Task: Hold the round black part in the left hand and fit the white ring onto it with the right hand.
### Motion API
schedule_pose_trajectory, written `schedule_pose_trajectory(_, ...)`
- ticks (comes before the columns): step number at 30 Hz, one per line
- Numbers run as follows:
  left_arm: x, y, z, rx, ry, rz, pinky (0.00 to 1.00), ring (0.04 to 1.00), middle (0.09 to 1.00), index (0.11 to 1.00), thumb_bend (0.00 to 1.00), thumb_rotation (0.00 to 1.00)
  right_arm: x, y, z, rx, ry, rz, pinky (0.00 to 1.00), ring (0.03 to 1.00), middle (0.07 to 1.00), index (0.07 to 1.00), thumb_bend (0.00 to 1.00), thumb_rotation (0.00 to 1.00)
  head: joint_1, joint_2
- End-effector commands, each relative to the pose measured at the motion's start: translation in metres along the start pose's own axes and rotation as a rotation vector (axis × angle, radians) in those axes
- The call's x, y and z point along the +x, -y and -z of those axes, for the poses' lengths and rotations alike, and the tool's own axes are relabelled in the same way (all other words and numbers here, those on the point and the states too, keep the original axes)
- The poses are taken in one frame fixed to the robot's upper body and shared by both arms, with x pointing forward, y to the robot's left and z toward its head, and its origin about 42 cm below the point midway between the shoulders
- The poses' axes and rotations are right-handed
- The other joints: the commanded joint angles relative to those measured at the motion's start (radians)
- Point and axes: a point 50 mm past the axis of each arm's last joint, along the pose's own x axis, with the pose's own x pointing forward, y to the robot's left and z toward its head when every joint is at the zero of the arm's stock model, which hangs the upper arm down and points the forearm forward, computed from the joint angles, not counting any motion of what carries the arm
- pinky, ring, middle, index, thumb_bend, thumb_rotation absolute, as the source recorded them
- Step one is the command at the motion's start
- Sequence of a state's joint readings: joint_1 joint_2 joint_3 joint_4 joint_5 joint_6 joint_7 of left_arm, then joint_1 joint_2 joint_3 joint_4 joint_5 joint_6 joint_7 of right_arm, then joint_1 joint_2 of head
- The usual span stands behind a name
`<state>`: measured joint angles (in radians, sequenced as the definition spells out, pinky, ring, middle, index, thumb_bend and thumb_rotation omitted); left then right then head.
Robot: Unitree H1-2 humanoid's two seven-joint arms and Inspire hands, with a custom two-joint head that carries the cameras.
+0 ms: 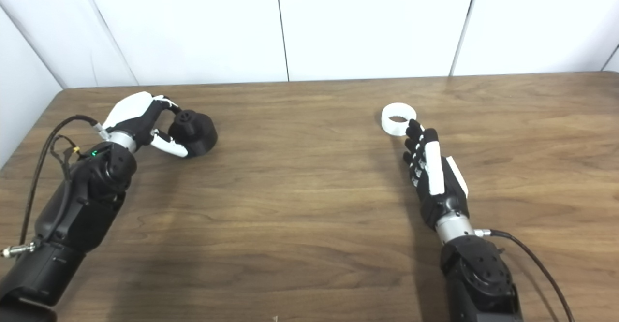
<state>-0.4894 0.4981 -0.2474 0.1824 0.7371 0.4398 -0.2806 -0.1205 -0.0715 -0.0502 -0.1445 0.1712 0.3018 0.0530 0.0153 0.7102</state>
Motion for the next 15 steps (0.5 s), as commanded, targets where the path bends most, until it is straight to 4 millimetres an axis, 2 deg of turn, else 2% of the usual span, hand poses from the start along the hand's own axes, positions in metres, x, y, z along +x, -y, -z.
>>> schedule_pose_trajectory(1,0.001,-0.019,-0.003,0.029,0.024,-0.048,1.00,1.000,0.961,0.726,0.86,0.19,0.007,-0.005,-0.022,-0.005,0.078,-0.033,1.00,1.000,0.987,0.982,0.73,1.00,0.001,0.001)
schedule_pose_trajectory(11,-0.014,-0.012,-0.013,0.062,0.083,-0.017,1.00,1.000,0.976,0.731,0.86,0.24,0.006,-0.006,-0.021,-0.014,0.076,-0.033,1.00,1.000,0.986,0.984,0.74,1.00,-0.004,0.005)
schedule_pose_trajectory(15,-0.021,-0.009,-0.018,0.076,0.105,-0.001,1.00,1.000,0.959,0.729,0.85,0.22,0.006,-0.006,-0.021,-0.009,0.074,-0.030,1.00,1.000,0.985,0.982,0.74,1.00,-0.005,0.007)
